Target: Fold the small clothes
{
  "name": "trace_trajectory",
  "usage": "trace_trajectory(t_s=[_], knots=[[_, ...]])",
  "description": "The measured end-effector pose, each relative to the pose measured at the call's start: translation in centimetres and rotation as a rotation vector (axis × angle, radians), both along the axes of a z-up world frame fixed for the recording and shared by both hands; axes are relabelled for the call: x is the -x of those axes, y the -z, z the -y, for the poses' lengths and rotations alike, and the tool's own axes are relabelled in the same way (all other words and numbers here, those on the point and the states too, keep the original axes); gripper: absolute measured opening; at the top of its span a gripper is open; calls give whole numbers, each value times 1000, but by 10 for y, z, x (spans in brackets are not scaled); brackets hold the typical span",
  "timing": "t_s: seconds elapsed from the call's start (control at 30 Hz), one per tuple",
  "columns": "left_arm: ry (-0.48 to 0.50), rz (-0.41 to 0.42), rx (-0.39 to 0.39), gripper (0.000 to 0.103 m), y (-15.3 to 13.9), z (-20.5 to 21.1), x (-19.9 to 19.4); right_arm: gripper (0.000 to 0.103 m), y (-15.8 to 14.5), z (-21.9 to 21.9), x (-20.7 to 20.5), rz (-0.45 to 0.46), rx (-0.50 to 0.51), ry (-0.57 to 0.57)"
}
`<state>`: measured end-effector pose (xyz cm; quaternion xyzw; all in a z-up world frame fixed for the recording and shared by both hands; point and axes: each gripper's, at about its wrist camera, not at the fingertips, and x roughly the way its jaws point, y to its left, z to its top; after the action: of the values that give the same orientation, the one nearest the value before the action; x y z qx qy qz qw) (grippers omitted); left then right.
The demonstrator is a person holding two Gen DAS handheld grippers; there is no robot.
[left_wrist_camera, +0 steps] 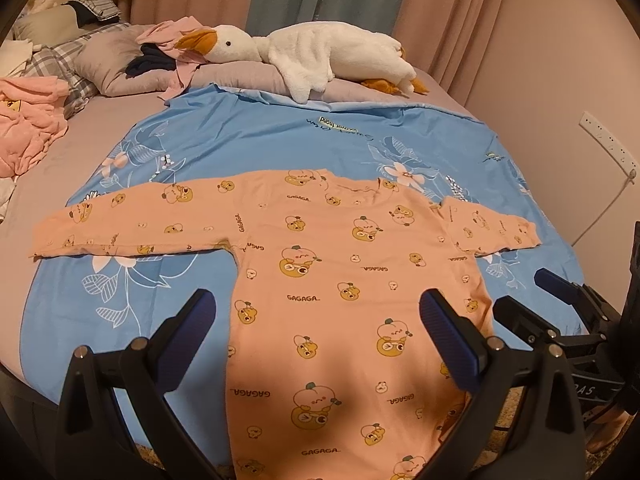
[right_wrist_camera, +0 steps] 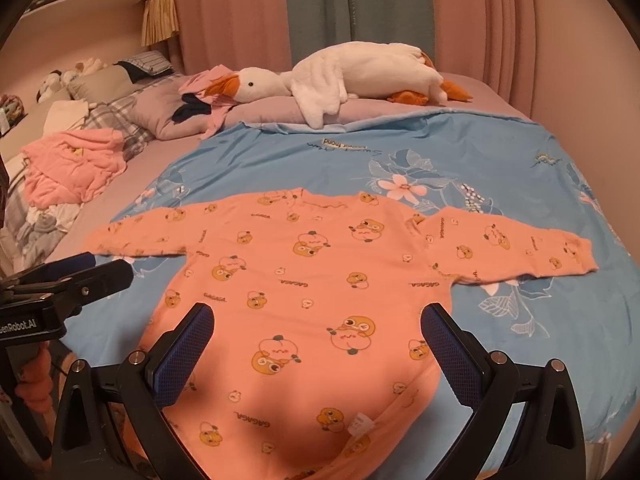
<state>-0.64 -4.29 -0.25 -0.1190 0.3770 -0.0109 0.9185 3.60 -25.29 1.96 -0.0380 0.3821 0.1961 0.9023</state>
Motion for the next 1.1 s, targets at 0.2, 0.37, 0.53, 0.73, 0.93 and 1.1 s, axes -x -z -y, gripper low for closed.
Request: trace_trajectory(t_s=[0.2, 0.37, 0.53, 0.73, 0.93, 1.1], knots=[[-18, -5, -12, 102, 1, 0, 0, 102, 3, -4, 1, -8, -12, -15], [-21, -2, -37, 102, 1, 1, 1, 102, 4, -6, 2, -6, -18, -16], [-28, 2, -44, 102, 2, 0, 1, 102, 5, -7, 1, -10, -22, -15], [-27, 4, -57, 102, 2, 1, 0, 102, 5, -8, 1, -13, -27, -11], [-27, 4, -60, 102, 3, 0, 1, 102, 6, -8, 0, -15, -28, -10], [-29, 5, -55, 102, 3, -1, 1, 102, 6, -9, 2, -15, -31, -7]])
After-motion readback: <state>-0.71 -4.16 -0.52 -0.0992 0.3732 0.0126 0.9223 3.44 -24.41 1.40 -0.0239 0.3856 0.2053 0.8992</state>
